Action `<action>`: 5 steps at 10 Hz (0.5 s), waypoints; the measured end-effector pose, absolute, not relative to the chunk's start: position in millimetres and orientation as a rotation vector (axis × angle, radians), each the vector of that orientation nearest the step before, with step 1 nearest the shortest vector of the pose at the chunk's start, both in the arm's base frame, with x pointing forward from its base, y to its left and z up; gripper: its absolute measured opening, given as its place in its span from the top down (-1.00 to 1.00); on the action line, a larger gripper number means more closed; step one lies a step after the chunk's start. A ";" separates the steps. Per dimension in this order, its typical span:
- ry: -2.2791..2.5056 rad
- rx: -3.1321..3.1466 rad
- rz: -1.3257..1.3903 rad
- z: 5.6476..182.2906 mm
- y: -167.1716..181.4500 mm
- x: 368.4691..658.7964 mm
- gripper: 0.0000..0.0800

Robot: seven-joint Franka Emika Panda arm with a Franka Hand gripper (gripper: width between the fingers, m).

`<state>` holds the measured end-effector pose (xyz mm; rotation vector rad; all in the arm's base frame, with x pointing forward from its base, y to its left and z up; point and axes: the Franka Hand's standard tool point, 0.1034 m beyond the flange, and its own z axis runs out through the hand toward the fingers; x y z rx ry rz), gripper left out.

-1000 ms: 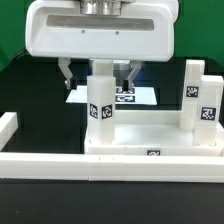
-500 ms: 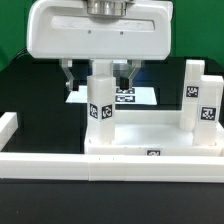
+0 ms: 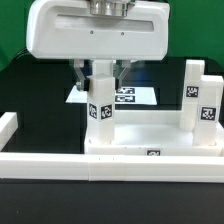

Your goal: Assemble desk

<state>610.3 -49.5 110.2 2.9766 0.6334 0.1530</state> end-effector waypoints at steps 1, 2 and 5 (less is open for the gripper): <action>0.589 2.988 0.156 110.4 -49.6 610.4 0.26; 0.589 2.988 0.156 110.5 -49.6 610.4 0.26; 0.183 3.063 0.147 109.3 -53.1 606.9 0.26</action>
Offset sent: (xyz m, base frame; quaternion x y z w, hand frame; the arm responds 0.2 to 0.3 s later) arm 0.0000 0.0000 0.0000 0.0000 0.0000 0.2571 0.9664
